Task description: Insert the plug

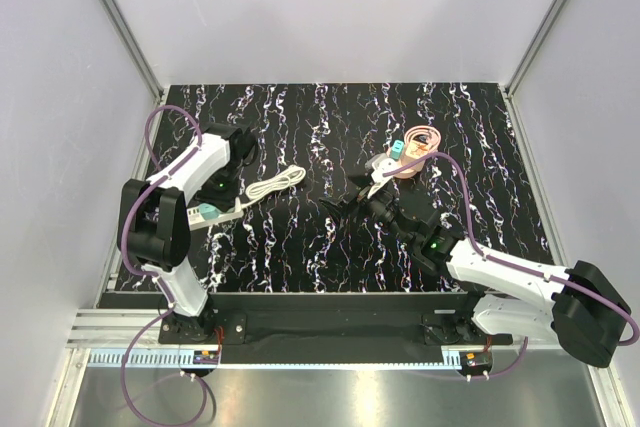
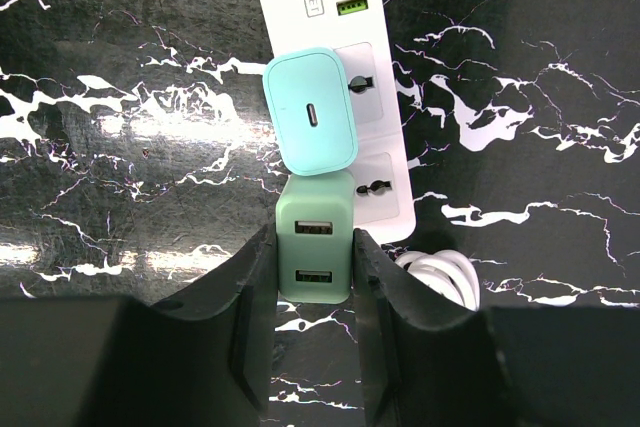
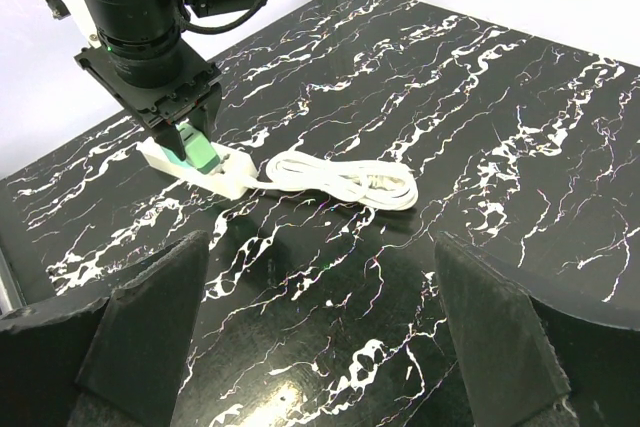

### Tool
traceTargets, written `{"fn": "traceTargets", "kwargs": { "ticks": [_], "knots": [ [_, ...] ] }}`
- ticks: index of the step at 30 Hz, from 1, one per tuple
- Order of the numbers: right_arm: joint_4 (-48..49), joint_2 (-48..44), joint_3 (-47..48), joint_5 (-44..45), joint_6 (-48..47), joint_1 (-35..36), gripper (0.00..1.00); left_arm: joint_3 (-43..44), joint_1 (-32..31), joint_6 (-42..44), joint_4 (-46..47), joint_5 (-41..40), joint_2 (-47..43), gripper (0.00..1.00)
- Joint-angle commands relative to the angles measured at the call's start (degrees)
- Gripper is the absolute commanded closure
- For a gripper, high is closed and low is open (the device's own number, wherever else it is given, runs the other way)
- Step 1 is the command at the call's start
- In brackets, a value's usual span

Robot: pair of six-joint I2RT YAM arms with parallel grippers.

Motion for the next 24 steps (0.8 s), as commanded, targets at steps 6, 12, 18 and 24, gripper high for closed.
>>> {"fn": "traceTargets", "kwargs": {
  "ticks": [6, 12, 18, 24],
  "knots": [
    [2.4, -0.7, -0.3, 1.3, -0.7, 0.3, 0.00, 2.4, -0.2, -12.8, -10.1, 0.6, 1.4, 1.00],
    [3.0, -0.5, -0.5, 1.2, -0.8, 0.2, 0.00, 3.5, -0.8, -14.4, -11.4, -0.2, 0.5, 1.00],
    [3.3, -0.5, -0.5, 0.9, -0.8, 0.2, 0.00, 3.3, -0.8, -15.2, -11.7, -0.8, 0.6, 1.00],
    [3.3, -1.0, -0.9, 0.9, -0.8, 0.2, 0.00, 1.5, -0.8, -15.8, -11.7, 0.4, 0.8, 1.00]
  ]
}}
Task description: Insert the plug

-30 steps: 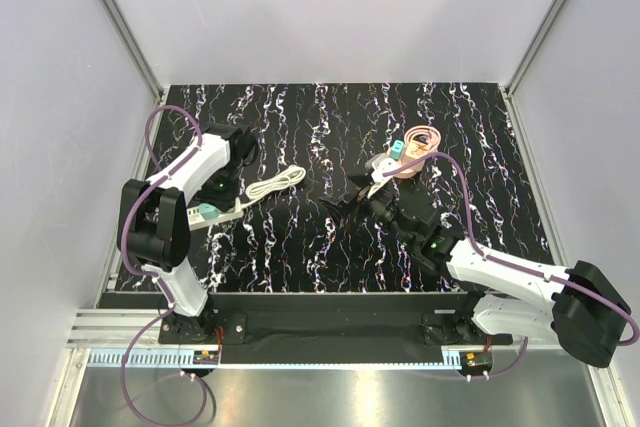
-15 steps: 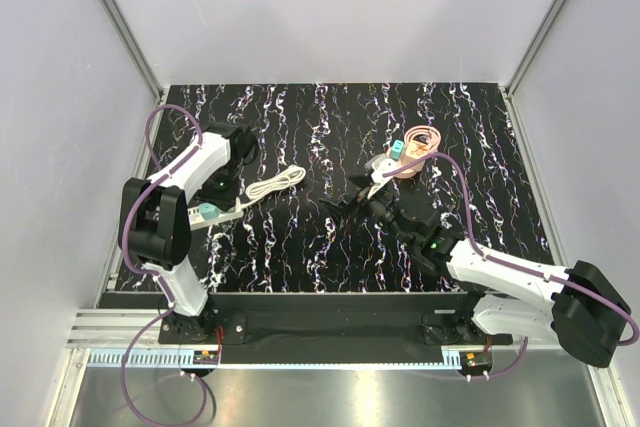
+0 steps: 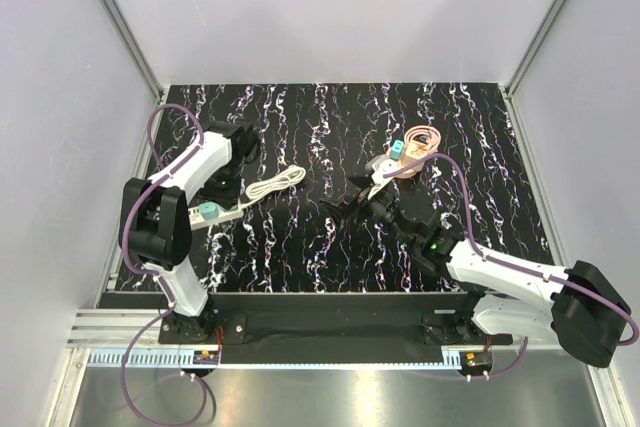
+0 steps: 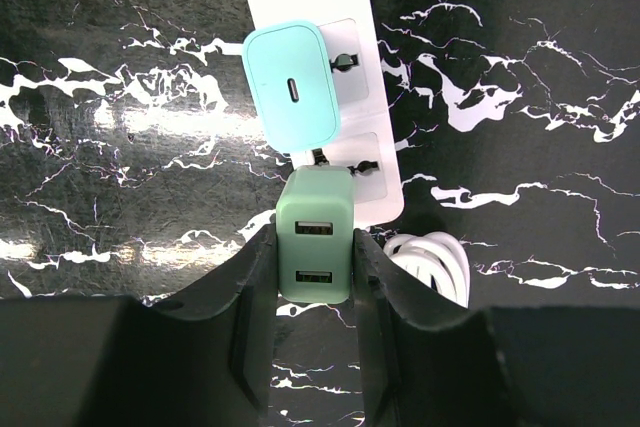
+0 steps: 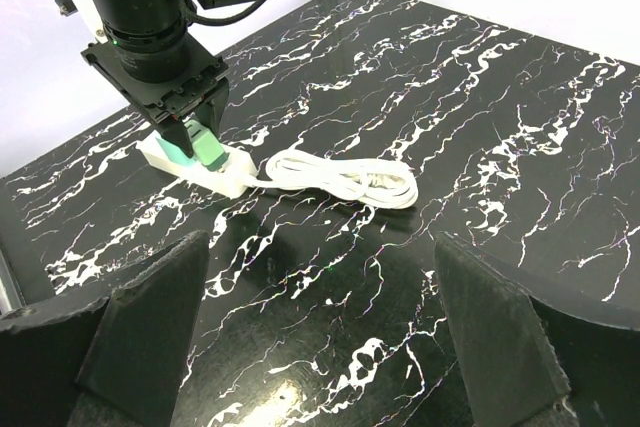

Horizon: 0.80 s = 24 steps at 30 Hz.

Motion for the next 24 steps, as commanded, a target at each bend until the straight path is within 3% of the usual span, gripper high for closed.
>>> {"fn": "traceTargets", "kwargs": {
  "ticks": [1, 24],
  "knots": [
    [2.5, -1.0, -0.2, 0.8, -0.7, 0.2, 0.00, -0.1, -0.2, -15.9, -12.0, -0.5, 0.1, 1.00],
    [2.8, -0.6, 0.0, 0.7, -1.1, 0.2, 0.00, -0.7, 0.1, -18.6, -11.9, -5.3, -1.0, 1.00]
  ]
}}
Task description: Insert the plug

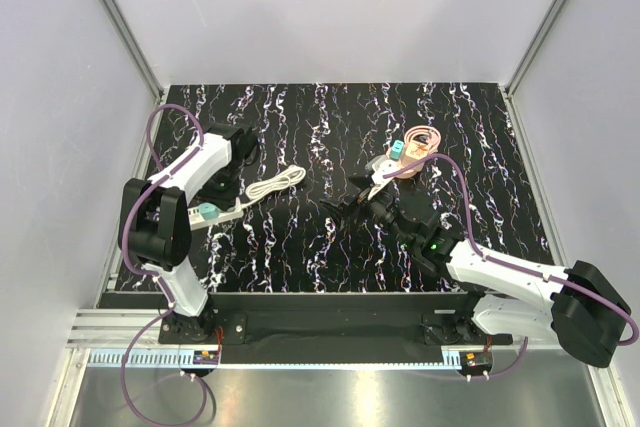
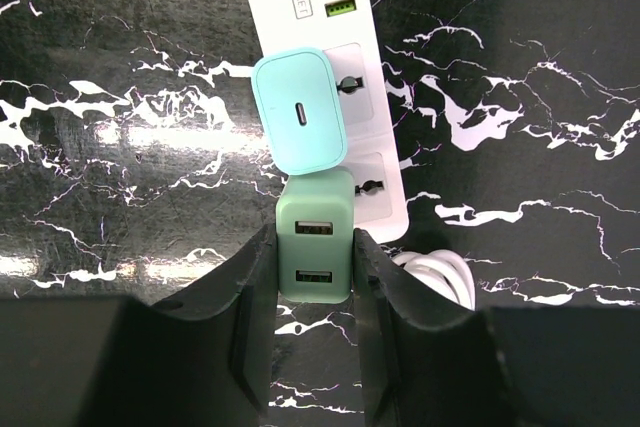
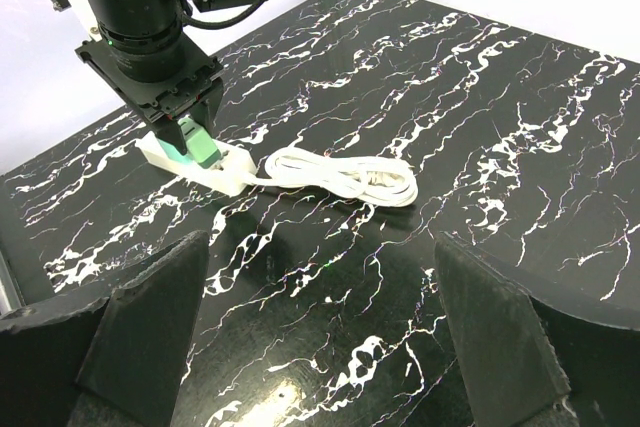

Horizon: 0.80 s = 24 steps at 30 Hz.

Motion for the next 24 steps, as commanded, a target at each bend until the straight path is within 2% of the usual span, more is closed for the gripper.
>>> {"fn": "traceTargets", "kwargs": {
  "ticks": [1, 8, 24],
  "knots": [
    [2.7, -0.6, 0.2, 0.8, -1.0, 0.2, 0.00, 0.6, 0.1, -18.6, -12.0, -3.3, -0.5, 1.00],
    [2.7, -0.9, 0.1, 0.8, -1.1, 0.1, 0.00, 0.7, 0.1, -18.5, -11.9, -2.6, 1.0, 1.00],
    [3.7, -1.1, -0.2, -1.2, 0.0, 0.2, 0.00, -1.2, -0.4, -21.3, -8.9, 6.9, 1.3, 1.00]
  ]
}}
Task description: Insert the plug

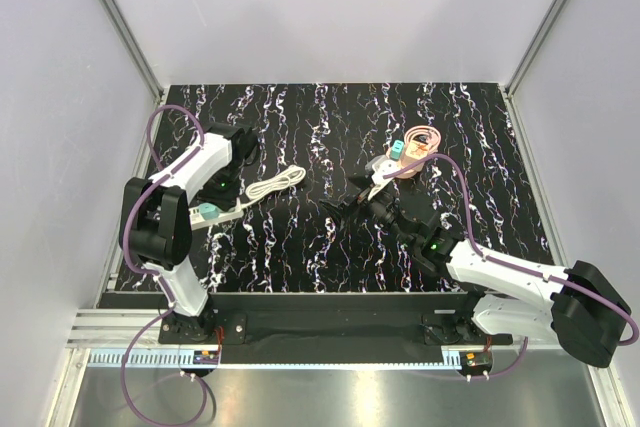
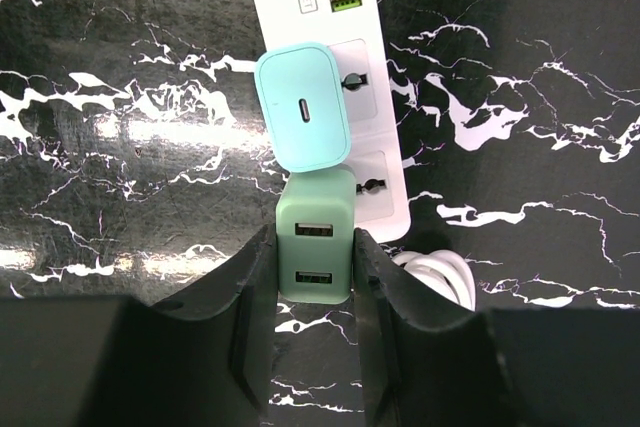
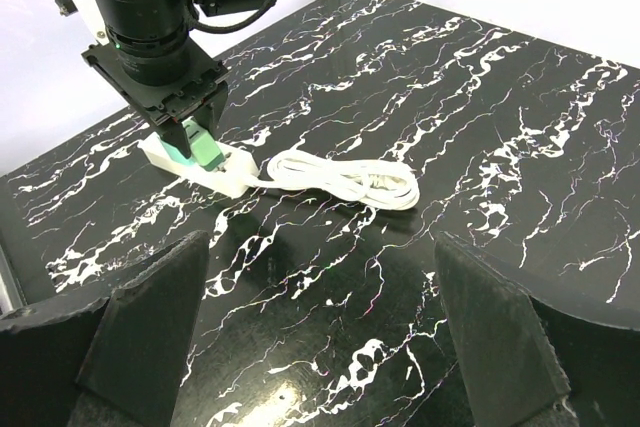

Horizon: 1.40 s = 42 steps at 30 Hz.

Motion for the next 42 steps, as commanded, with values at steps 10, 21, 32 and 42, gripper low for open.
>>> {"fn": "traceTargets", "kwargs": {
  "ticks": [10, 21, 32, 42],
  "knots": [
    [4.2, -3.4, -1.5, -1.7, 1.6, 0.2, 0.00, -1.3, -0.3, -26.0, -10.1, 5.0, -2.3, 1.00],
    [4.1, -5.0, -2.5, -3.1, 2.7, 0.2, 0.00, -1.3, 0.3, -30.5, -11.7, 4.2, -8.0, 1.00],
    [3.8, -6.7, -3.0, -3.2, 2.9, 0.2, 0.00, 0.6, 2.1, -28.3, -11.8, 5.3, -6.4, 1.00],
    [4.0, -6.5, -2.8, -3.1, 2.6, 0.2, 0.00, 1.7, 4.5, -26.7, -11.7, 5.2, -3.5, 1.00]
  ]
}}
